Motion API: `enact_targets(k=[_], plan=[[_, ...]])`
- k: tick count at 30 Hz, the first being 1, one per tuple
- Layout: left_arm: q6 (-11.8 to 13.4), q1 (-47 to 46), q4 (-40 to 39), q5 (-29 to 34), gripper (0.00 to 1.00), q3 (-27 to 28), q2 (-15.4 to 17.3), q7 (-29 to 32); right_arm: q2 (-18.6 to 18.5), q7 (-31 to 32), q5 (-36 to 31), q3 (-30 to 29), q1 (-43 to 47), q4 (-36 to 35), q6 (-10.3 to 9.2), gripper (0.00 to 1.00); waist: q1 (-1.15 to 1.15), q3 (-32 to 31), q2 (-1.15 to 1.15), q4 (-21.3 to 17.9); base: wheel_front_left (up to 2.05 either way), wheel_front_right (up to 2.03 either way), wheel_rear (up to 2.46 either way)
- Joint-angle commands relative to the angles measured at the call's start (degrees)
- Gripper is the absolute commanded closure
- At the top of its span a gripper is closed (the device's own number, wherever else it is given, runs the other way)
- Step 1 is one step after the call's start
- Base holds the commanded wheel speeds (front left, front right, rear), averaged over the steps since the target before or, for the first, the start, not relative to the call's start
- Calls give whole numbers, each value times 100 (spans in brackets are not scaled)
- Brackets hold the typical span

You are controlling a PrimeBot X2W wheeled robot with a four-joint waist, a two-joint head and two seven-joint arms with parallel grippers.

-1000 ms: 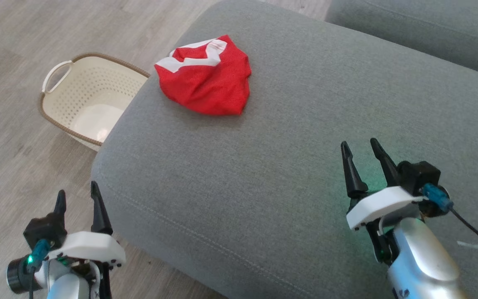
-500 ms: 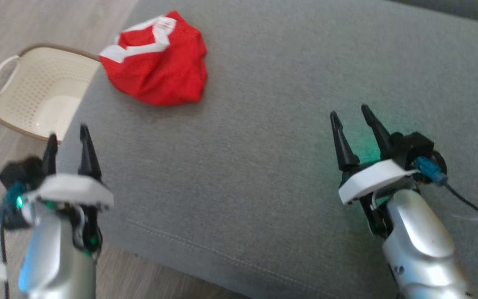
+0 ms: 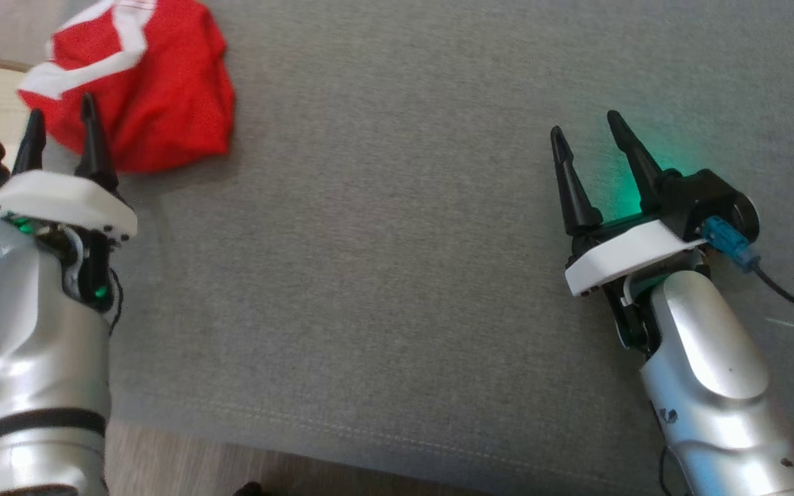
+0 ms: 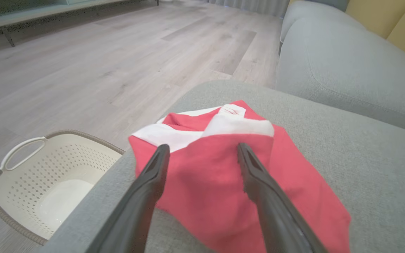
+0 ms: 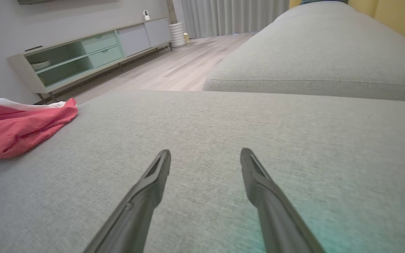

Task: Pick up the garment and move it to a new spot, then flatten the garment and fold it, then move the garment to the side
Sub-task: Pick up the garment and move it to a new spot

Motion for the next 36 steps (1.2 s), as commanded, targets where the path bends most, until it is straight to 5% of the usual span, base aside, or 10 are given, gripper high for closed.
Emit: enact_targets(k=[1,7,8,9,19,36], plan=[[-23,-179,-30,-31,0,73,341,-44,67,9,-26,115,-92,-213,37,0,-1,154,0,-168,0,0,0],[-34,-634,977,-160,0,-228,583,-41,67,35,-23,132,-148,-328,37,0,-1,314,0,-415,0,0,0],[-34,-697,1099,-184,40,-256,626,-41,67,31,-16,125,-162,-338,37,0,-1,330,0,-447,0,0,0],[-34,-754,1186,-199,100,-290,662,-41,67,27,-12,124,-177,-347,37,0,-1,341,0,-481,0,0,0],[-35,-913,171,-166,100,-617,726,-43,67,-149,252,18,-101,-188,37,0,-1,-25,0,-796,0,0,0],[-36,-758,-1017,-597,100,-2626,-106,-43,67,-271,799,-11,210,-6,37,0,-1,-645,0,-2070,0,0,0]])
